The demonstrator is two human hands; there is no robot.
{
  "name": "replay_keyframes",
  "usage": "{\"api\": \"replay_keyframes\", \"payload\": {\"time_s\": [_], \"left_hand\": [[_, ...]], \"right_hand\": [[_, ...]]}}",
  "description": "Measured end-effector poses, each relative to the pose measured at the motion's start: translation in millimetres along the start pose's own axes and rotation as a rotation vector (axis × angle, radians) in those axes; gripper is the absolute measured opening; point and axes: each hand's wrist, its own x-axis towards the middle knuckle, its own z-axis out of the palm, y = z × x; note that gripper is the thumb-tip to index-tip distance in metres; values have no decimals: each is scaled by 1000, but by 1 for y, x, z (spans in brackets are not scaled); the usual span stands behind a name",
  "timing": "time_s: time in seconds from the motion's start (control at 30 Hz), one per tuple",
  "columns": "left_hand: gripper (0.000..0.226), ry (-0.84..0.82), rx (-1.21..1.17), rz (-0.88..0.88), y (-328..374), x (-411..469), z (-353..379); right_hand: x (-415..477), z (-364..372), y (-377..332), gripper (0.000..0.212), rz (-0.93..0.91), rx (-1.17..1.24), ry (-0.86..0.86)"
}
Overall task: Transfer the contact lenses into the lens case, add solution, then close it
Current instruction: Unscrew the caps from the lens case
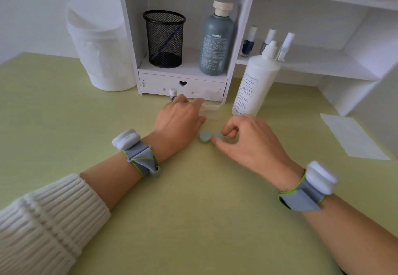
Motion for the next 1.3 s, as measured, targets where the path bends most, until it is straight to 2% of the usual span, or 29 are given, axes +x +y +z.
{"api": "replay_keyframes", "payload": {"time_s": [0.43,0.63,0.8,0.9,1.17,1.3], "left_hand": [[42,-25,91,6,1,-7,-9],[32,-33,-81,81,-6,-28,-26],[36,-120,-242,153,-5,-40,-25],[42,-147,-250,207,-6,-41,-24],[30,-162,-237,217,-9,-45,-23],[27,-168,-297,201,-9,-46,-25]], "right_hand": [[-1,0,5,31,-47,-2,11],[3,-1,15,39,-75,70,-55],[0,5,14,29,-100,114,-57],[-2,6,14,26,-121,149,-52],[-6,6,17,24,-146,214,-65],[-7,5,17,33,-138,231,-64]]}}
